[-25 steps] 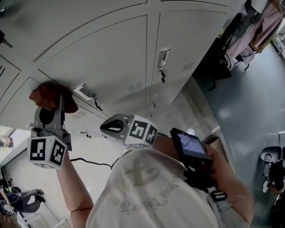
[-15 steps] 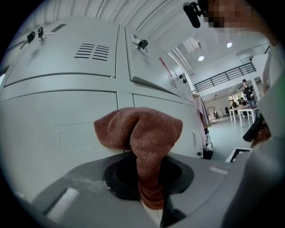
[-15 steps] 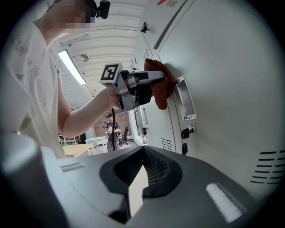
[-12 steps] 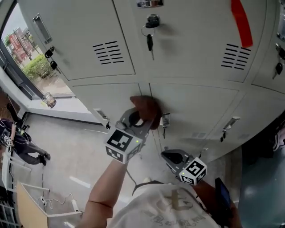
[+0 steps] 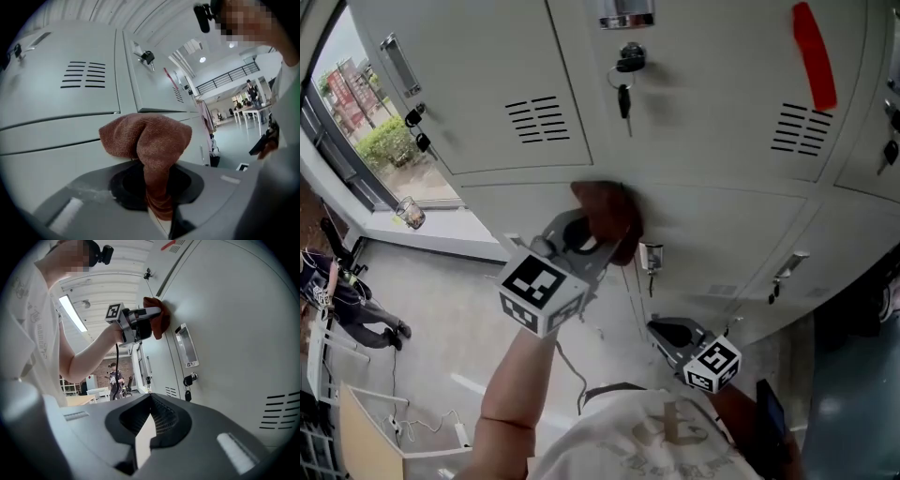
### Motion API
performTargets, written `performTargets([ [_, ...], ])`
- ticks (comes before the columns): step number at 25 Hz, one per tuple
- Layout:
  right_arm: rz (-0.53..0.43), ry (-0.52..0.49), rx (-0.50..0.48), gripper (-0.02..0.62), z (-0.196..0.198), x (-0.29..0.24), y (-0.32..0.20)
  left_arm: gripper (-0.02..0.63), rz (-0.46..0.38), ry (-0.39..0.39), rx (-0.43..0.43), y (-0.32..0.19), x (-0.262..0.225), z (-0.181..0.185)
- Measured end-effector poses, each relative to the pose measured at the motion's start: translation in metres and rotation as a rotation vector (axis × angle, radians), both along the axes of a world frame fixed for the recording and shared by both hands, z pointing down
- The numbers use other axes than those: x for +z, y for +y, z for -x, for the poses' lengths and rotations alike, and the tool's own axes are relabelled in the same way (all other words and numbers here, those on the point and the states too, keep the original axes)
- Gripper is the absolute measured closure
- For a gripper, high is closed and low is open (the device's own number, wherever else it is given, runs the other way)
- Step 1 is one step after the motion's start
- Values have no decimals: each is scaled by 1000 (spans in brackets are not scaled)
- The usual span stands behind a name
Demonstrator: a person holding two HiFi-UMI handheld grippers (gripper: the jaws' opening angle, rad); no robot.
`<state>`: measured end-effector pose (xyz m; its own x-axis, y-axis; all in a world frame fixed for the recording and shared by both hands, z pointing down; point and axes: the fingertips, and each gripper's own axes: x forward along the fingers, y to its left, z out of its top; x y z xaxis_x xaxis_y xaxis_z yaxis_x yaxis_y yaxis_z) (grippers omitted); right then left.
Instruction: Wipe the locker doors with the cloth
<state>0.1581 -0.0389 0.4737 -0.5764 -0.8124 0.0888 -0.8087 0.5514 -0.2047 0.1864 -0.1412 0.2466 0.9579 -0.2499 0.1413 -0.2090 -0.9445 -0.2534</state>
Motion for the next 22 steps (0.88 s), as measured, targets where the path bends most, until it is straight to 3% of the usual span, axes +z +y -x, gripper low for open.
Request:
performTargets([
  [2, -9, 1, -5, 588, 6, 0, -7, 528, 32, 2, 17, -6, -4, 9],
  [6, -7, 18, 10, 588, 16, -7, -11, 528, 15, -9, 10, -15, -24, 19],
  [11, 7, 58, -47, 588, 25, -3, -2, 529, 57, 21, -17, -23, -13, 30],
  [22, 2, 51, -30, 588, 50, -3, -15, 529, 24, -6, -8, -33, -6, 45],
])
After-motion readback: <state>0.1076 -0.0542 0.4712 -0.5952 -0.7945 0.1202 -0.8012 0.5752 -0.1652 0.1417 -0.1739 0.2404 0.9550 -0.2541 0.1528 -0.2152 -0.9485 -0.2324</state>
